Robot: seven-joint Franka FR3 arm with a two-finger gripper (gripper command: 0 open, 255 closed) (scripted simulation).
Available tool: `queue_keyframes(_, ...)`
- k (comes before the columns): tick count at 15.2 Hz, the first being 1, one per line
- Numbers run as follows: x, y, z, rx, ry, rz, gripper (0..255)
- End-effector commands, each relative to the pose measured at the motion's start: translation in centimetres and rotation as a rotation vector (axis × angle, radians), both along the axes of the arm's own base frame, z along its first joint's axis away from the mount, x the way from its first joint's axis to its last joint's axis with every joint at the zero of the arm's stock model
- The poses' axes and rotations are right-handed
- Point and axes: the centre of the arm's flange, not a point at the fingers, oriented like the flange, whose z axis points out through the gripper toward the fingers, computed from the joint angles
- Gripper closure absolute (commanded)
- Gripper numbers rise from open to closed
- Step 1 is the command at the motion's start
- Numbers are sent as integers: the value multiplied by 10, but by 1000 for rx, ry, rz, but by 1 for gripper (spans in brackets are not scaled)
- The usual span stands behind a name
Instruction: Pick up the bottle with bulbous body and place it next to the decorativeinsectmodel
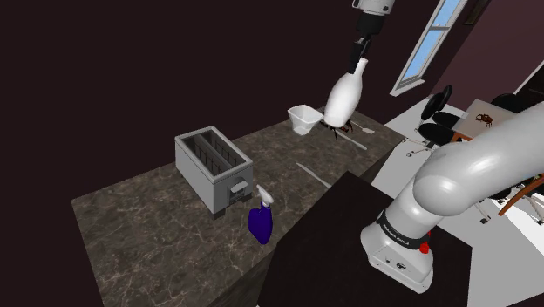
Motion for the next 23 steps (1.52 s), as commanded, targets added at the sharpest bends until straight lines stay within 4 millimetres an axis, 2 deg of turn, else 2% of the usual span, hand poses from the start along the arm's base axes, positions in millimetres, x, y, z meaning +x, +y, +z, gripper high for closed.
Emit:
queue_keyframes(1,7,-25,0,-1,0,1,255)
queue_keyframes(22,86,-295,1,-1,0,1,255)
queue_keyframes(23,86,-295,-4,-1,0,1,255)
